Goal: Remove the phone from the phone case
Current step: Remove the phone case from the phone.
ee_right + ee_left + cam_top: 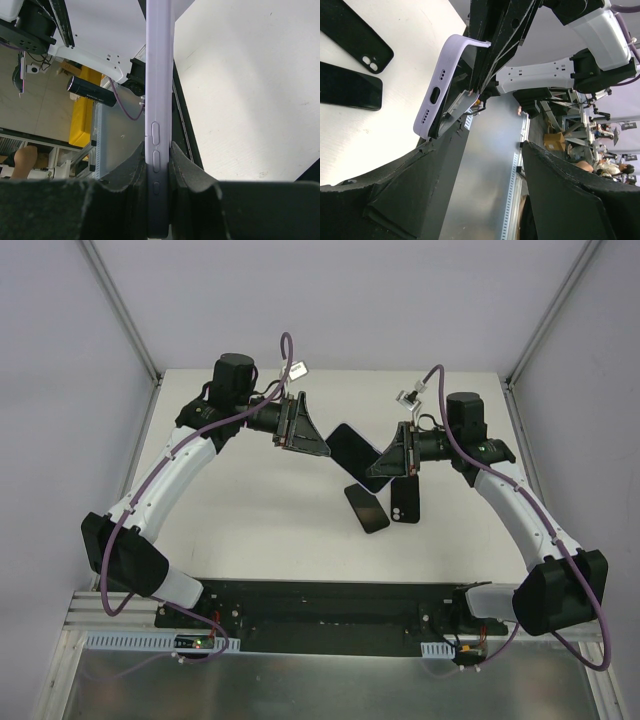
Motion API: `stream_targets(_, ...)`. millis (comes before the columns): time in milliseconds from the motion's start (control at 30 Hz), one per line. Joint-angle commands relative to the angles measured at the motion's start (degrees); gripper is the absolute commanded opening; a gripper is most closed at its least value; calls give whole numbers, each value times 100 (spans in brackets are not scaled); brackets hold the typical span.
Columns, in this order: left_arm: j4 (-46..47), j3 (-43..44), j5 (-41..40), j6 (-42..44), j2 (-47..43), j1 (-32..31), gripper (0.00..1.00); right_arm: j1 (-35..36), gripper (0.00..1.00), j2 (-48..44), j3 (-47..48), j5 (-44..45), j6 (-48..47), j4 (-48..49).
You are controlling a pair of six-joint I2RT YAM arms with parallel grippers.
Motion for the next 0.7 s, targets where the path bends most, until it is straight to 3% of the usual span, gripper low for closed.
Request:
stream_targets(0, 160, 123, 135, 58, -27, 61, 72, -30, 0, -276, 25, -379, 34, 368)
stream_targets(667, 160, 229, 144, 49, 131, 61, 72, -30, 0, -302, -90, -441, 262, 552)
